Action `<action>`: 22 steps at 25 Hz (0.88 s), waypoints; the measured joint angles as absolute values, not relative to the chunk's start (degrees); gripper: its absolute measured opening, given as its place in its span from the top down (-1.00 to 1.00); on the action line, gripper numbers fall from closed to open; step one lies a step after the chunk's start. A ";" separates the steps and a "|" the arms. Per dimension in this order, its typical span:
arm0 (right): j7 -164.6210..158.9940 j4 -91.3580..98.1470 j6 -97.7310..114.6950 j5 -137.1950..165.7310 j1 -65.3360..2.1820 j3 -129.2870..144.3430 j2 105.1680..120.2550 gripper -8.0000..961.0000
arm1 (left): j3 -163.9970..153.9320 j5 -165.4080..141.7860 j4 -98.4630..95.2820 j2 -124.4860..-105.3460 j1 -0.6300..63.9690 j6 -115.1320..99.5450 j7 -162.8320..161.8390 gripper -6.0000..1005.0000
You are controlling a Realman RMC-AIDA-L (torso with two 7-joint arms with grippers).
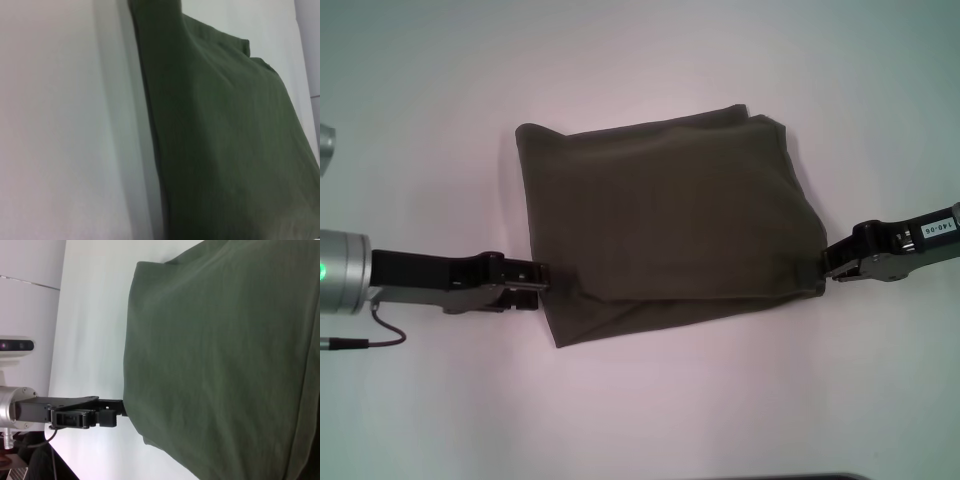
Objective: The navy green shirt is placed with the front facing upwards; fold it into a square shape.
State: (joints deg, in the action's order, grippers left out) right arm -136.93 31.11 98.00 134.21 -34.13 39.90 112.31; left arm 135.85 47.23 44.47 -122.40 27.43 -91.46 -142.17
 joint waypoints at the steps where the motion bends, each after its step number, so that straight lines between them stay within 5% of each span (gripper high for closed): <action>1: -136.93 31.11 98.00 134.21 -34.15 39.90 112.31 0.96 | 135.71 47.22 44.40 -122.45 27.55 -91.36 -142.17 -0.28; 22: -136.93 31.11 98.09 134.20 -33.98 39.64 112.25 0.95 | 135.42 47.22 45.61 -122.09 27.17 -92.93 -142.19 -0.28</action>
